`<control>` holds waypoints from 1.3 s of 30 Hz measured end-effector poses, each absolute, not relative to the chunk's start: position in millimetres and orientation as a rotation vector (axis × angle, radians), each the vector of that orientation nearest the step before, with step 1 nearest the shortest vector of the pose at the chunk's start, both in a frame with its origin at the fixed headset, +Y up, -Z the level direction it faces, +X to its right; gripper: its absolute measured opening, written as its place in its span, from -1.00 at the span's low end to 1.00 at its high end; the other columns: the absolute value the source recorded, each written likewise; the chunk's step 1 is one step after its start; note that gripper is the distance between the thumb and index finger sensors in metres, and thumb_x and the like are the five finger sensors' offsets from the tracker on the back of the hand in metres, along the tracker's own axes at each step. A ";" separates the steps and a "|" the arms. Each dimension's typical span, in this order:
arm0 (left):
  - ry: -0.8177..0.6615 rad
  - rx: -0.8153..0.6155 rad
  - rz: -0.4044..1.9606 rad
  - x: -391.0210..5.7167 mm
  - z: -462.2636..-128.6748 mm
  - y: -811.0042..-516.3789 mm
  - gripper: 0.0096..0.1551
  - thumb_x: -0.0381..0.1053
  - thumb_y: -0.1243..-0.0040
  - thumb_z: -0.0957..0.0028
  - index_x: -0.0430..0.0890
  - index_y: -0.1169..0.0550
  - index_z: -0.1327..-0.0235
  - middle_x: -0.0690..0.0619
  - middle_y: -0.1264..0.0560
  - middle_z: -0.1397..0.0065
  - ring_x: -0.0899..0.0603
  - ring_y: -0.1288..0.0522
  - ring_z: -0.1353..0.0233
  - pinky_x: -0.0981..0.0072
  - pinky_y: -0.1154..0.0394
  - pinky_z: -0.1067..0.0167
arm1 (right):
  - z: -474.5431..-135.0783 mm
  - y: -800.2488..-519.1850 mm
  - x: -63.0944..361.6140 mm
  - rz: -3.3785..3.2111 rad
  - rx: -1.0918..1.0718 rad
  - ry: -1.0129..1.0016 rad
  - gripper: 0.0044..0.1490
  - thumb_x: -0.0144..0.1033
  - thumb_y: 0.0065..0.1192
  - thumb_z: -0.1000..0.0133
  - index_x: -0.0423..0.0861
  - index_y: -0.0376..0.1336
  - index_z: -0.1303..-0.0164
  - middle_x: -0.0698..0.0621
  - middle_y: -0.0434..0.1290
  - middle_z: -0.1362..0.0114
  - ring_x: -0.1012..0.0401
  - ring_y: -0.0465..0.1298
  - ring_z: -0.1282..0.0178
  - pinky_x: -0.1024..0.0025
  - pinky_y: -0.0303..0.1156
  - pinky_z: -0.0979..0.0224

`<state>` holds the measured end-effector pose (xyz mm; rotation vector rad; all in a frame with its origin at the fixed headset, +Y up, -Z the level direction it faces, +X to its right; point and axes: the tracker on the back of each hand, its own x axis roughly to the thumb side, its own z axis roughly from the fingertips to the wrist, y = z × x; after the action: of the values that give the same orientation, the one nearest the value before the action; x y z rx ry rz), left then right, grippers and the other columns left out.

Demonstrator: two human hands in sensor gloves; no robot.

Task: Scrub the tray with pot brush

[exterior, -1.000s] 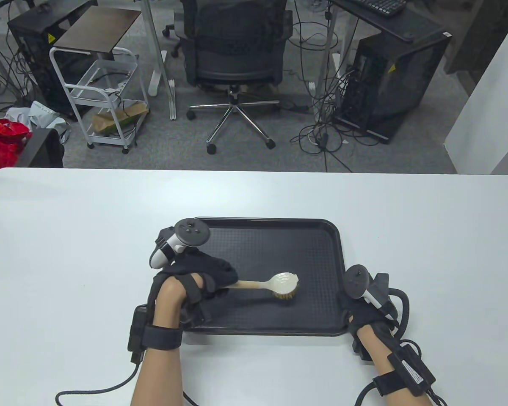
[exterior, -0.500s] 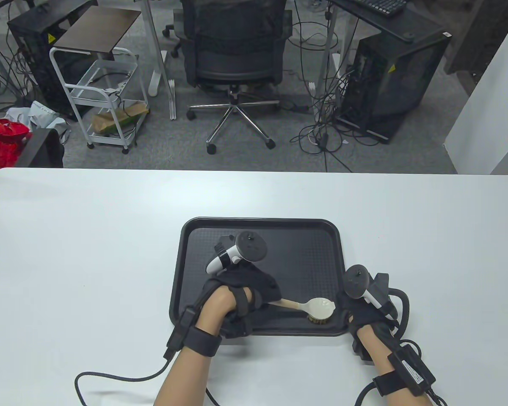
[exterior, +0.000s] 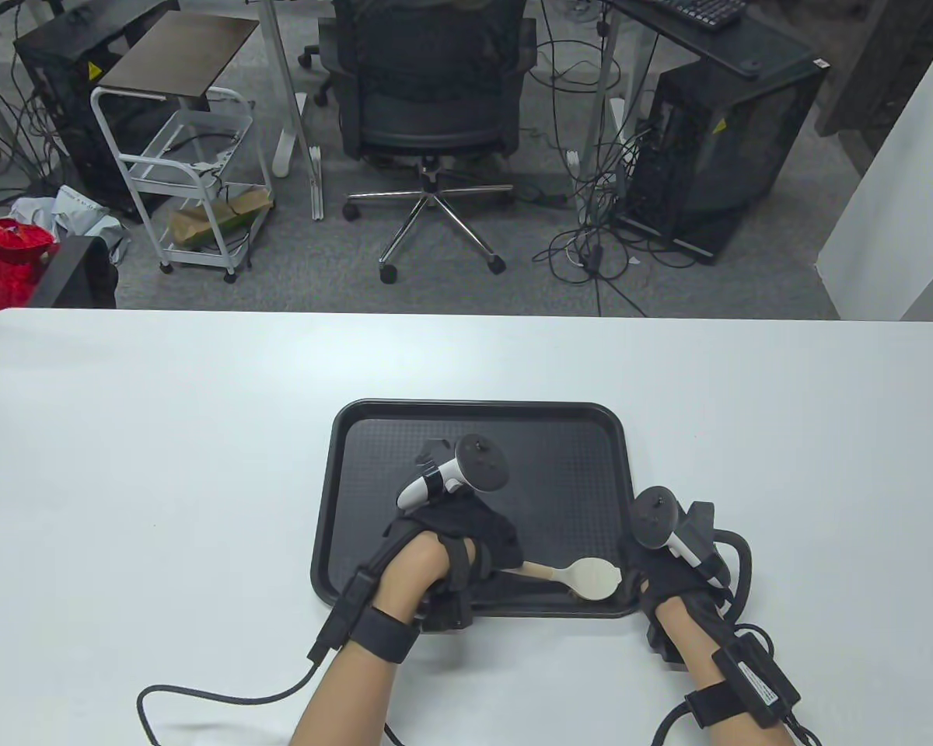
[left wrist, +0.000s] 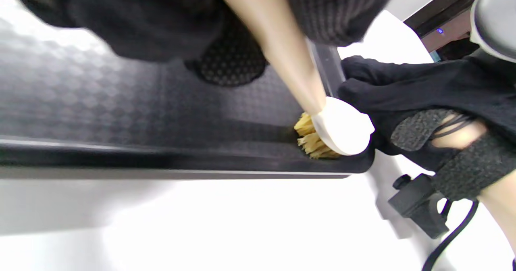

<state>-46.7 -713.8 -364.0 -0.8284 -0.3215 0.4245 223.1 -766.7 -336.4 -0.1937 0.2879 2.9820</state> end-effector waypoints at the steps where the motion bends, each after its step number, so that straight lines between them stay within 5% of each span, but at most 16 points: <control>1: -0.308 -0.836 0.421 -50.2 -364.4 -712.6 -0.39 0.14 -0.31 0.10 -0.15 -0.56 -0.15 -0.08 -0.67 0.01 -0.14 -0.68 0.40 -0.12 -0.55 0.03 | -336.4 -766.7 223.1 2.983 -0.194 0.287 -0.26 -0.12 0.25 -0.07 -0.23 0.17 -0.38 -0.01 0.67 0.32 0.07 0.61 0.51 0.05 0.55 0.14; 16: -0.015 -0.782 0.455 -156.7 -372.6 -698.9 -0.41 0.14 -0.54 0.30 -0.14 -0.77 0.07 -0.12 -0.77 0.19 -0.20 -0.68 0.53 -0.17 -0.58 0.11 | -336.5 -766.7 223.2 2.983 -0.194 0.288 -0.26 -0.12 0.25 -0.07 -0.22 0.18 -0.38 -0.01 0.67 0.32 0.07 0.61 0.51 0.05 0.55 0.14; 39: 0.369 -0.601 0.687 -317.5 -339.0 -695.5 -0.50 0.05 -0.64 0.39 -0.12 -0.87 0.20 -0.16 -0.74 0.18 -0.28 -0.62 0.45 -0.23 -0.48 -0.03 | -336.6 -766.4 223.7 2.977 -0.192 0.292 -0.26 -0.12 0.25 -0.07 -0.22 0.18 -0.38 -0.01 0.67 0.32 0.07 0.61 0.51 0.05 0.55 0.14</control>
<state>-317.5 -695.5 -339.0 -0.6012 0.3693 0.6872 223.7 -766.4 -336.6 -0.1922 0.2917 2.9767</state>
